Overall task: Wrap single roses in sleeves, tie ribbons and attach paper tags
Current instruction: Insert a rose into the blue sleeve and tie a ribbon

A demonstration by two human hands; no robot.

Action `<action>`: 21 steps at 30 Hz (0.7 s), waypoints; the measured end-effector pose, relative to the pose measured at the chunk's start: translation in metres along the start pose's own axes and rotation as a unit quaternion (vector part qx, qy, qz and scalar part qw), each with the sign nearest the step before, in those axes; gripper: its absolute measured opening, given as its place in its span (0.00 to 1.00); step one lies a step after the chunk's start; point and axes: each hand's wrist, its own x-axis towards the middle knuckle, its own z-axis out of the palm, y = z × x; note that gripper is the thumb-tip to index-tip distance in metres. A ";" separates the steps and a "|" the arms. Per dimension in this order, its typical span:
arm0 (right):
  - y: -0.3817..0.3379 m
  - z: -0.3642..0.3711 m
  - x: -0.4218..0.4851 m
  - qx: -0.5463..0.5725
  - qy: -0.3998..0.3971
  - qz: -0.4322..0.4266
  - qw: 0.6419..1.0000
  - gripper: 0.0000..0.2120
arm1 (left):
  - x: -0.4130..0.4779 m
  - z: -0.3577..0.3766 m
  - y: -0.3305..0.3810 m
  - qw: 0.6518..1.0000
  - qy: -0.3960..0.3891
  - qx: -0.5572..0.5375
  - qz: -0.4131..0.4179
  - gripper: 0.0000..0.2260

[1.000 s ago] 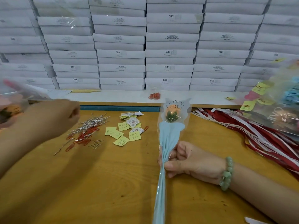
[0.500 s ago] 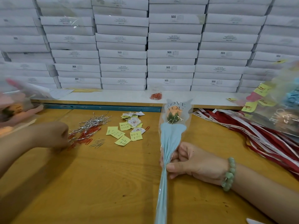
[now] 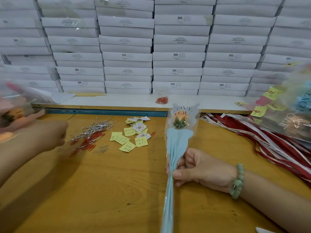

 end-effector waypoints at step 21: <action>0.005 -0.002 0.002 -0.002 0.027 -0.002 1.000 0.16 | -0.141 -0.049 0.179 0.707 0.135 -0.605 0.339 0.07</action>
